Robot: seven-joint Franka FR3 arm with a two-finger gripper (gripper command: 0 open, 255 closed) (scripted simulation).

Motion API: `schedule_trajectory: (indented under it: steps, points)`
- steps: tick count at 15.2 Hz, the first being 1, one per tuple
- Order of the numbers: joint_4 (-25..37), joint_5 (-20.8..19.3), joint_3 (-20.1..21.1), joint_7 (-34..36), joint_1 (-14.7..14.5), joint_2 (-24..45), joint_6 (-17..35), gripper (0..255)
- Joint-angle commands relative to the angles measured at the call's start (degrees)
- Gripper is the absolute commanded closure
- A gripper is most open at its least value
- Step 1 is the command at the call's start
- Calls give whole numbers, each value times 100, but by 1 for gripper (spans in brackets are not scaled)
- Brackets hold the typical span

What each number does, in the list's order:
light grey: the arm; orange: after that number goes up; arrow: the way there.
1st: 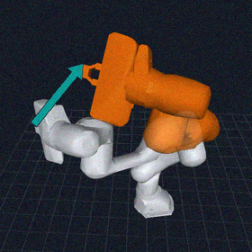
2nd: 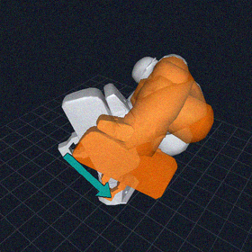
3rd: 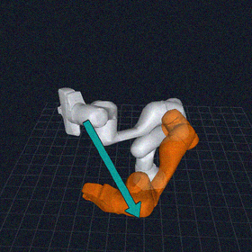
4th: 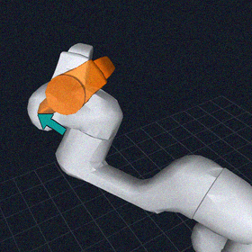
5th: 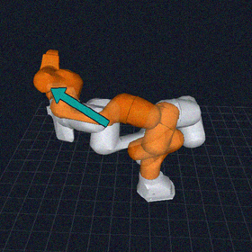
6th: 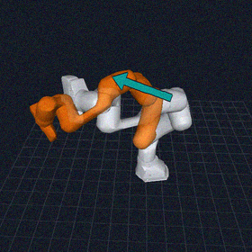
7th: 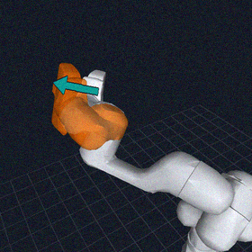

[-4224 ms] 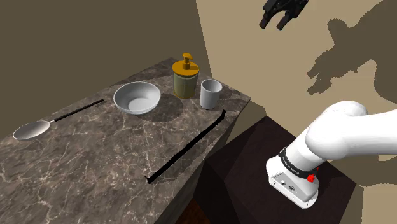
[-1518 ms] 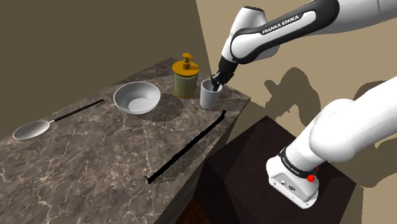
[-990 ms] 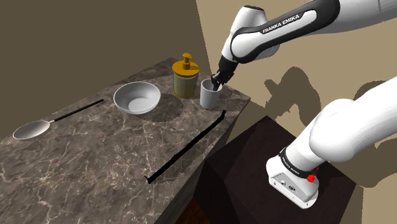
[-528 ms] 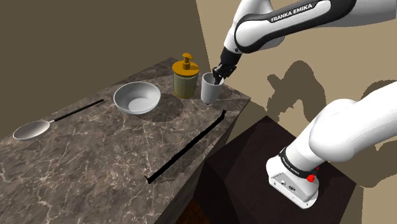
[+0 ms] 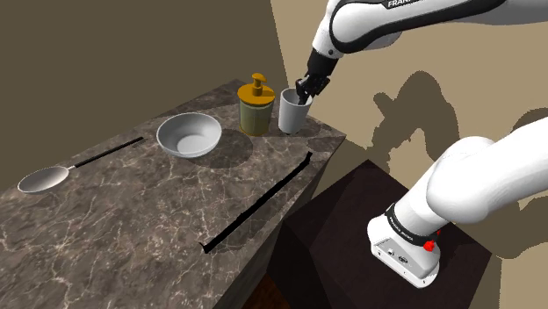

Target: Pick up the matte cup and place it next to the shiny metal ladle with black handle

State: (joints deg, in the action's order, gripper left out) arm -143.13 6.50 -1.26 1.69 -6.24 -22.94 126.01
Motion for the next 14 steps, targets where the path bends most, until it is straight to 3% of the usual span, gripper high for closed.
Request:
schedule_trajectory:
  steps: [1, 14]
  points:
    - [86, -16, -4, 14, 9, -84, -170, 255]
    - [894, -81, -2, 126, 28, -334, -1224, 255]
